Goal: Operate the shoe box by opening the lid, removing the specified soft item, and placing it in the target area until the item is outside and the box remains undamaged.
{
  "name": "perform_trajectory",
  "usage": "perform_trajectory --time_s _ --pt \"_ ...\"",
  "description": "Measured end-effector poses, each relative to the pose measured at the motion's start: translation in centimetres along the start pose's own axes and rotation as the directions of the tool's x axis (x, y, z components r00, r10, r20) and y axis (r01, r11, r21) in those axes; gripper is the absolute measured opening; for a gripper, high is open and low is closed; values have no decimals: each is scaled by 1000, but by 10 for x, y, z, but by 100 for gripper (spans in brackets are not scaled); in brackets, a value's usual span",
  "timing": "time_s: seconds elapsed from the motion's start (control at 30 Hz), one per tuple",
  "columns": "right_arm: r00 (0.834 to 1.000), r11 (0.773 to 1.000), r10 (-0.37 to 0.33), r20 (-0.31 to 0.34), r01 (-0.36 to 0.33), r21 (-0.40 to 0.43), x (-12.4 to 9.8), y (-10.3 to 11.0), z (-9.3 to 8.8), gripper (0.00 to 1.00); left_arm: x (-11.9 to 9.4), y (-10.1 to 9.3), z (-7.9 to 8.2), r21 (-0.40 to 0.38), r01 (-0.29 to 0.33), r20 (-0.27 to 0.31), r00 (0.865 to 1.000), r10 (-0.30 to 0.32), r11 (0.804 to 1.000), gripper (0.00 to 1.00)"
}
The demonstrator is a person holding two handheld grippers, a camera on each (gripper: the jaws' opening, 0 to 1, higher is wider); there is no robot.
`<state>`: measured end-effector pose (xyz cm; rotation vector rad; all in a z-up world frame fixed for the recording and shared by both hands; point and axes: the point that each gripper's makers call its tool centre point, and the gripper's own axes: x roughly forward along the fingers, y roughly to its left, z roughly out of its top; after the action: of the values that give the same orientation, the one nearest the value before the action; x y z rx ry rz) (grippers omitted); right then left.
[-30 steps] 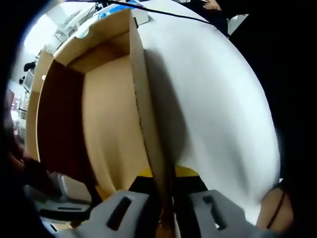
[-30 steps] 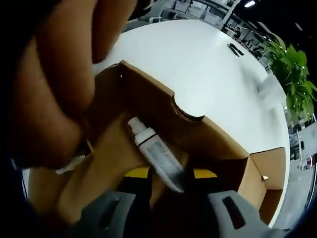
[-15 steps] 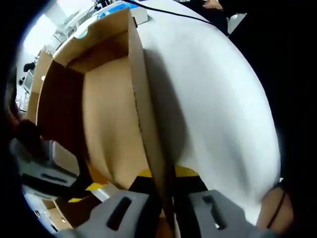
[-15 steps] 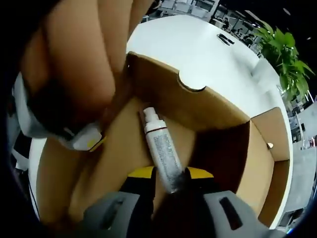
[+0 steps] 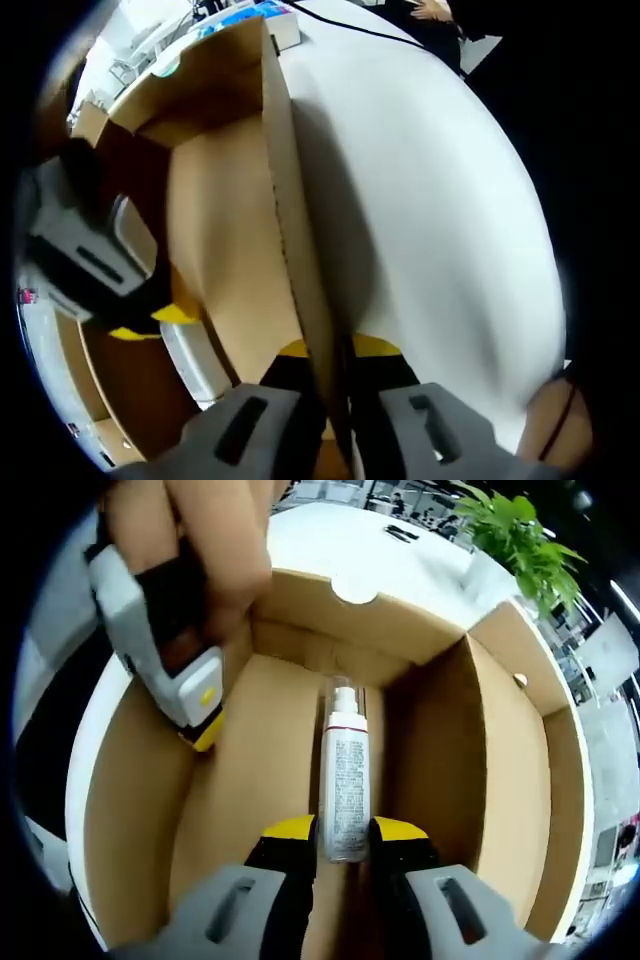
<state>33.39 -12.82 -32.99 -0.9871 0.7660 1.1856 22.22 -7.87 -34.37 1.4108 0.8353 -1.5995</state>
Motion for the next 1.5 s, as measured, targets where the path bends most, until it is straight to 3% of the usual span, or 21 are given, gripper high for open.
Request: perform_trajectory --time_s 0.27,0.43,0.6,1.03,1.1,1.17,1.33,1.5 --pt "999 995 -36 7 35 93 -12 12 -20 20 0 -1 0 0 0 2 1000 0 1000 5" --pt "997 978 -70 20 65 197 -19 23 -32 20 0 -1 0 0 9 2 1000 -9 1000 5" --pt "996 967 -92 19 85 239 -25 29 -43 20 0 -1 1 -4 11 8 1000 -11 1000 5" --pt "994 962 -105 28 95 255 -26 36 -41 21 -1 -1 1 -11 7 14 1000 -7 1000 5" --pt "994 955 -100 34 87 283 -27 37 -42 25 -1 0 1 -9 7 14 1000 -7 1000 5" --pt "990 936 -124 61 97 337 -30 32 -39 30 -1 0 1 -12 7 15 1000 -7 1000 5" --pt "983 935 -130 133 76 347 -33 32 -26 35 -1 0 2 -15 10 19 1000 -10 1000 5" --pt "977 935 -108 185 37 353 -15 36 -12 45 0 0 2 -16 12 18 1000 -11 1000 5"
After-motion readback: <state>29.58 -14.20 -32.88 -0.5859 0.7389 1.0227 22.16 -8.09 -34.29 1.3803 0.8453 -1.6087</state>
